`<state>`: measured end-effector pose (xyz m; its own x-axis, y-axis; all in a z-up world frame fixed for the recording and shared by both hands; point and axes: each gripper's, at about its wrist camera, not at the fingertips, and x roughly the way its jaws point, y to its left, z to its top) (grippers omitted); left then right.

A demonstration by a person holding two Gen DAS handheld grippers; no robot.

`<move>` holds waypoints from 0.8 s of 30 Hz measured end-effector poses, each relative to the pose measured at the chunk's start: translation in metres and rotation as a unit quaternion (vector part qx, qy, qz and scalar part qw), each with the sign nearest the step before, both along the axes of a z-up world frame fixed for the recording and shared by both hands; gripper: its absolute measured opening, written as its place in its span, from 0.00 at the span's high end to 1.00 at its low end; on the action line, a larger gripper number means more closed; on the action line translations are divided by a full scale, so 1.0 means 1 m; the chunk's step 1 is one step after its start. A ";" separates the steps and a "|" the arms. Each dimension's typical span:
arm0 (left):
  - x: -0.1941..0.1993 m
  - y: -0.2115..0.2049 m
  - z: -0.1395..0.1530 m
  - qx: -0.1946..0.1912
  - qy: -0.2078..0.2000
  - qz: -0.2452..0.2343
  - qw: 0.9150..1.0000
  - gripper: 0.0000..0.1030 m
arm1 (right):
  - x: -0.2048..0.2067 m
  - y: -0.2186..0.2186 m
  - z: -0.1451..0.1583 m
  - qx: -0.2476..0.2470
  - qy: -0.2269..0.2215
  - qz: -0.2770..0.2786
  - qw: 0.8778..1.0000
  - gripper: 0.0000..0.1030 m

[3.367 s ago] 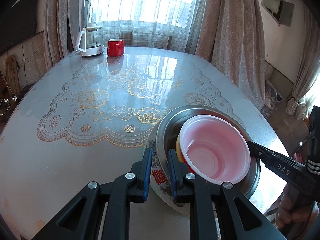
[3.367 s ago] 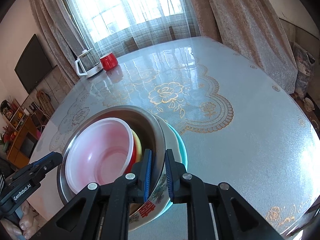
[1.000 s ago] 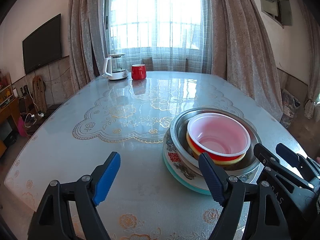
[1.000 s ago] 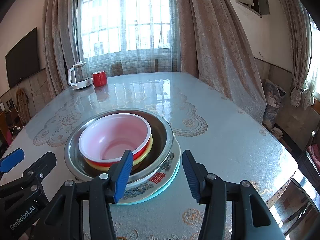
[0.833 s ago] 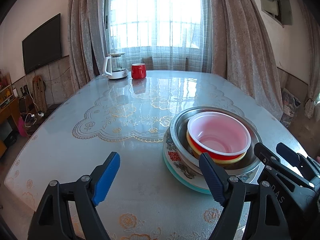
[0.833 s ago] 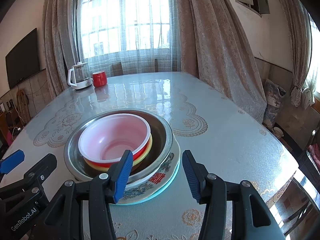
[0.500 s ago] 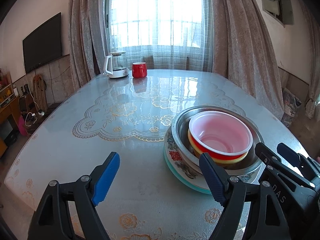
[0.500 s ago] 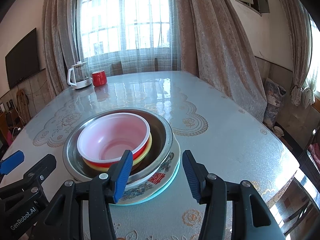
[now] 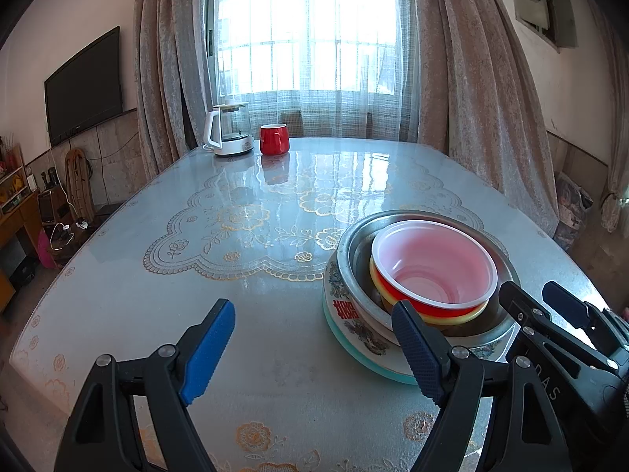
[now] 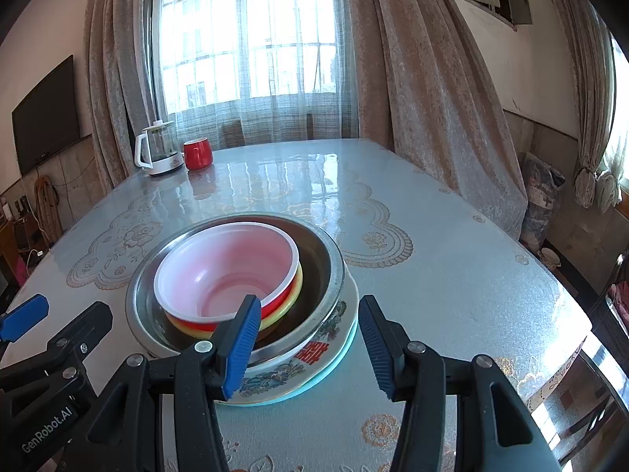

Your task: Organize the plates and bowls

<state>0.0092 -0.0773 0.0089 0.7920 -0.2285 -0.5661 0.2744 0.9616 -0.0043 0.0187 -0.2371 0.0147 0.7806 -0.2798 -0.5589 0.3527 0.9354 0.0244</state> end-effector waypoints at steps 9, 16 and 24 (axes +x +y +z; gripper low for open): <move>0.001 -0.002 0.002 0.003 -0.003 -0.002 1.000 0.20 | 0.000 0.000 0.001 -0.001 -0.003 0.000 1.000 0.49; 0.000 -0.004 0.002 0.004 -0.002 -0.002 1.000 0.20 | 0.001 0.001 0.001 -0.002 -0.003 0.000 1.000 0.49; -0.001 -0.004 0.001 0.001 0.000 -0.004 1.000 0.20 | 0.002 0.001 0.001 -0.002 -0.002 0.001 1.000 0.49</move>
